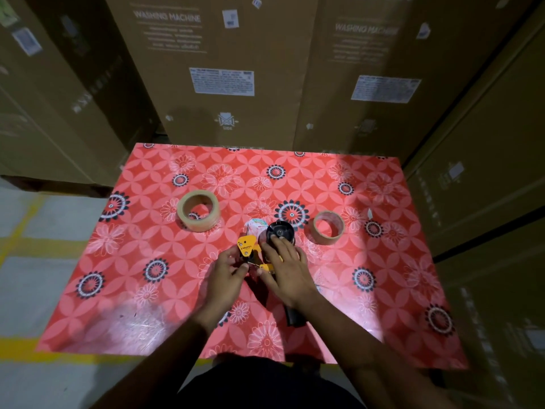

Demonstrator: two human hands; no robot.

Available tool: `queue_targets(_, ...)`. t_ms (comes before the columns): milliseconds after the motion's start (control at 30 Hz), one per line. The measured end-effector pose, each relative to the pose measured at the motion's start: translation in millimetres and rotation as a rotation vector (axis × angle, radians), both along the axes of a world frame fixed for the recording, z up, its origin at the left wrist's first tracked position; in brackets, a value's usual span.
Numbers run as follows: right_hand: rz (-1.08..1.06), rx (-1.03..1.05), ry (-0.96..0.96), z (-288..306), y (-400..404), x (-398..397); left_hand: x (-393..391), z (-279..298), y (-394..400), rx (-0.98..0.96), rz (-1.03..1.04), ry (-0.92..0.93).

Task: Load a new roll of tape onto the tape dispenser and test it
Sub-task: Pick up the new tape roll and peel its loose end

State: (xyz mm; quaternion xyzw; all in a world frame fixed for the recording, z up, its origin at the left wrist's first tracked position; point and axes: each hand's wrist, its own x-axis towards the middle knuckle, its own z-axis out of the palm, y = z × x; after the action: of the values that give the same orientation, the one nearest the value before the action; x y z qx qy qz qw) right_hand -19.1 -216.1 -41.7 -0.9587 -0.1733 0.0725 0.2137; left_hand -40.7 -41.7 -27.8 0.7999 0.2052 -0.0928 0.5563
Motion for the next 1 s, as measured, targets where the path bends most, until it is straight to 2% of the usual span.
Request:
queue_targets(133, 0.105, -0.088, -0.089, -7.2, -22.0, -9.5, -0.8, -5.9, -1.5, 0.001, -0.040, -0.001)
queue_targets(367, -0.101, -0.111, -0.010, -7.9, 0.3, -5.5, 4.8, -6.7, 0.6, -0.132, -0.126, 0.011)
queue_targets(500, -0.136, -0.115, -0.001, -3.6, 7.9, 5.6, 10.0, -6.7, 4.2, -0.090, -0.200, 0.029)
queue_targets(633, -0.148, -0.135, -0.015, -6.0, 5.6, 4.3, 16.5, -7.1, 25.0, 0.111, -0.256, -0.026)
queue_targets(767, -0.157, -0.158, 0.020, -3.9, 8.0, 3.7, 39.6, -11.8, 71.1, 0.545, -0.319, -0.131)
queue_targets(867, -0.154, -0.194, 0.046, 0.5, 13.5, 8.1, 71.8, -4.5, 96.2, 0.747, -0.350, -0.230)
queue_targets(933, -0.162, -0.191, 0.067, 2.3, 16.2, 9.1, 94.7, -5.0, 109.6, 0.832, -0.404, -0.218)
queue_targets(1000, -0.178, -0.168, 0.084, 2.8, 16.8, 9.6, 109.3, -3.8, 119.1, 0.834, -0.467, -0.162)
